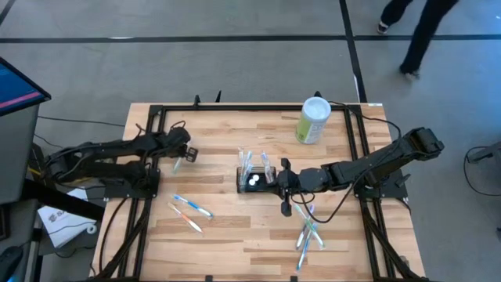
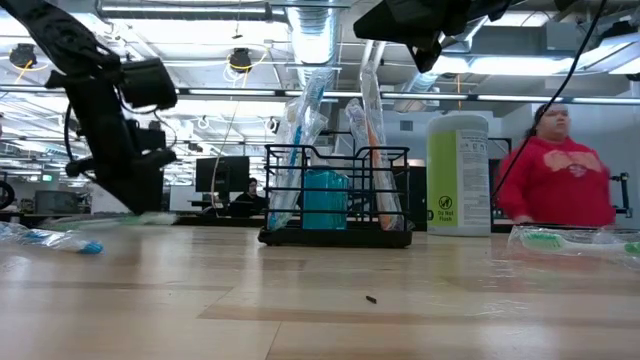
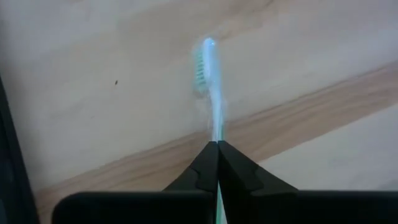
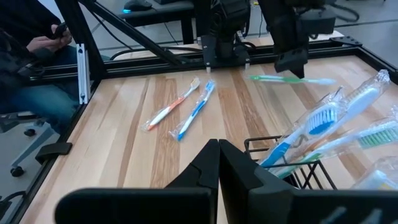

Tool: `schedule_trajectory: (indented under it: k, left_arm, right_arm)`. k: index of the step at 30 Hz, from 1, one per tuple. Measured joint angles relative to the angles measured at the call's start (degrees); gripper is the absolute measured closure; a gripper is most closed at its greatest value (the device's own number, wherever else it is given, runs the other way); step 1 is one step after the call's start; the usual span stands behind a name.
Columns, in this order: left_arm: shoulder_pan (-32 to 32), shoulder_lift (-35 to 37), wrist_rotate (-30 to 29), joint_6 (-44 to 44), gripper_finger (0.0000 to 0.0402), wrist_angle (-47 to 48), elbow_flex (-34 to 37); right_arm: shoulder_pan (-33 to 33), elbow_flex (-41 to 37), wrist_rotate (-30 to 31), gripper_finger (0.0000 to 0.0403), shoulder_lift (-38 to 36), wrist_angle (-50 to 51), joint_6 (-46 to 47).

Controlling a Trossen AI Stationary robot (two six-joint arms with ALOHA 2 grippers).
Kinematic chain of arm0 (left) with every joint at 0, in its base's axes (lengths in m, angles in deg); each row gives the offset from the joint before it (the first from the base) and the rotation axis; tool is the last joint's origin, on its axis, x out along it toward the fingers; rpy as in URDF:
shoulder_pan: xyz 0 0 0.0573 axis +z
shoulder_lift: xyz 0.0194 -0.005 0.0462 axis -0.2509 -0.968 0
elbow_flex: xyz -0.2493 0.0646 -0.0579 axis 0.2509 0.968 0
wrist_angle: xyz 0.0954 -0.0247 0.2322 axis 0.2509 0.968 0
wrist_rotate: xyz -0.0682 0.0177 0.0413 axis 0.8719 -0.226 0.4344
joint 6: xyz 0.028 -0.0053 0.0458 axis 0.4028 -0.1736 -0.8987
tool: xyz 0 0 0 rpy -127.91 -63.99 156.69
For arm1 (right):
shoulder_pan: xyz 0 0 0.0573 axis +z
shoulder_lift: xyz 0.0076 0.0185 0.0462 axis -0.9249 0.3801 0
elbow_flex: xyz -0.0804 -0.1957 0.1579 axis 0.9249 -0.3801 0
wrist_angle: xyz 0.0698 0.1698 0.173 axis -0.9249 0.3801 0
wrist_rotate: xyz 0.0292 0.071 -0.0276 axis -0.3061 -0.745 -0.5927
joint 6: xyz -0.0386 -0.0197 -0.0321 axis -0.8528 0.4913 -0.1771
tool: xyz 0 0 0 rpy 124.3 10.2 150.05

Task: Pick & Place toothbrushing station
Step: Put the left green toothbrush into the right compartment of the organizer

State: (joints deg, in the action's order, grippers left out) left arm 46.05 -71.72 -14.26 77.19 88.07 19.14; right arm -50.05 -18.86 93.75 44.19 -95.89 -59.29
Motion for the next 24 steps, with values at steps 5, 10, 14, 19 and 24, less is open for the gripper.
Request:
schedule_trajectory:
  k: [5,10,14,19,24]
  left_arm:
    - [-1.6,6.6,0.8,0.6,0.0401,-0.2,0.0]
    - [-4.3,12.6,1.8,2.0,0.0401,-0.4,0.0]
    - [-6.2,16.8,1.8,2.5,0.0401,-1.2,0.0]
    - [-9.5,20.8,1.8,3.3,0.0401,-4.7,0.0]
    - [-12.7,22.8,1.7,3.0,0.0401,-11.2,0.0]
  right_arm:
    - [0.0,0.0,-0.1,0.0403,0.0,0.0,0.0]
    - [-0.1,0.0,-0.1,0.0403,0.0,0.0,0.3]
    - [-0.1,0.0,-0.1,0.0403,0.0,-0.2,0.6]
    - [-0.2,0.0,-0.1,0.0403,0.0,-0.2,1.2]
    - [-0.2,0.0,-0.1,0.0403,0.0,-0.3,1.5]
